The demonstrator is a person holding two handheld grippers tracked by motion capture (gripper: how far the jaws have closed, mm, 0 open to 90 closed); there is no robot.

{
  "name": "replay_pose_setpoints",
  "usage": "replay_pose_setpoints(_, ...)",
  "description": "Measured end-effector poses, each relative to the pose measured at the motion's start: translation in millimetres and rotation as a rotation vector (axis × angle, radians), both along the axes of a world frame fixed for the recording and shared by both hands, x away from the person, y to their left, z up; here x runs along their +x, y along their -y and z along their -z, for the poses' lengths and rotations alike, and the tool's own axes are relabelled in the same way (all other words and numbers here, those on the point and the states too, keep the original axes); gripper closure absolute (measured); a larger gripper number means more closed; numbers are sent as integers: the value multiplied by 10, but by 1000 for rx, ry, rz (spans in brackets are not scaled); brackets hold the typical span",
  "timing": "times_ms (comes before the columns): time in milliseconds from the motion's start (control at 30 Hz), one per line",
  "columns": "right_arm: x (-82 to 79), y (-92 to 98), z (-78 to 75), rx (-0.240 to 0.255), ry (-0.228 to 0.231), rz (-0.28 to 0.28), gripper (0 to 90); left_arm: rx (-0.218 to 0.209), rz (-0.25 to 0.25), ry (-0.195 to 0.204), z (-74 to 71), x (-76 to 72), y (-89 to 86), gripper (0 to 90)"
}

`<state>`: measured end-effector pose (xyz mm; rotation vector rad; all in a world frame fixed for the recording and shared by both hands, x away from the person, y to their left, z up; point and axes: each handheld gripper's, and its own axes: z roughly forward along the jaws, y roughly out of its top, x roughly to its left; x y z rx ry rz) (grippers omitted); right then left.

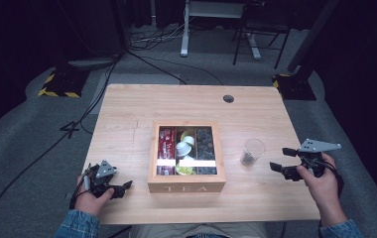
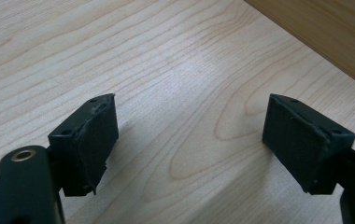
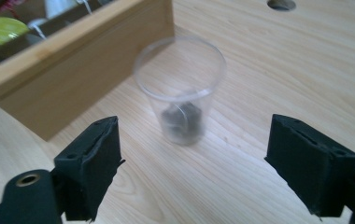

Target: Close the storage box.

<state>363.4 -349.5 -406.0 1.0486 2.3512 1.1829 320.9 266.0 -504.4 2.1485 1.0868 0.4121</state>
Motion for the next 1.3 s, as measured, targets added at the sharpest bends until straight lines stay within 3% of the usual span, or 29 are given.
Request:
replay_pose_setpoints(167, 86, 181, 202, -26, -30, 44, 202, 2, 1, -1, -2, 6, -4, 186)
replay_pose_setpoints(300, 129, 282, 298, 15, -43, 60, 214, 4, 2, 2, -2, 10, -5, 186)
replay_pose_setpoints(333, 141, 332, 352, 41, -29, 99, 218, 4, 2, 1, -2, 11, -6, 186)
replay_pose_setpoints(433, 161, 370, 440, 26, -22, 121, 220, 4, 2, 2, -2, 11, -5, 186)
replay_pose_setpoints(533, 179, 393, 476, 12, -42, 97, 224, 3, 2, 0, -2, 11, -5, 186)
replay_pose_setpoints(800, 228, 516, 750, 28, -82, 136, 224, 2, 3, -2, -2, 17, -6, 186)
replay_pose_setpoints(967, 248, 522, 911, -1, -89, 134, 210, 0, -1, 0, 0, 25, -4, 186)
replay_pose_setpoints(1200, 239, 499, 961, -33, -57, 133, 178, -1, -4, 0, 1, 29, -2, 186)
replay_pose_setpoints(1233, 232, 462, 971, -76, -39, 122, 152, 0, -3, 1, 1, 29, -3, 185)
replay_pose_setpoints(1300, 225, 428, 977, -99, -31, 130, 130, -1, -4, 0, 1, 29, -2, 185)
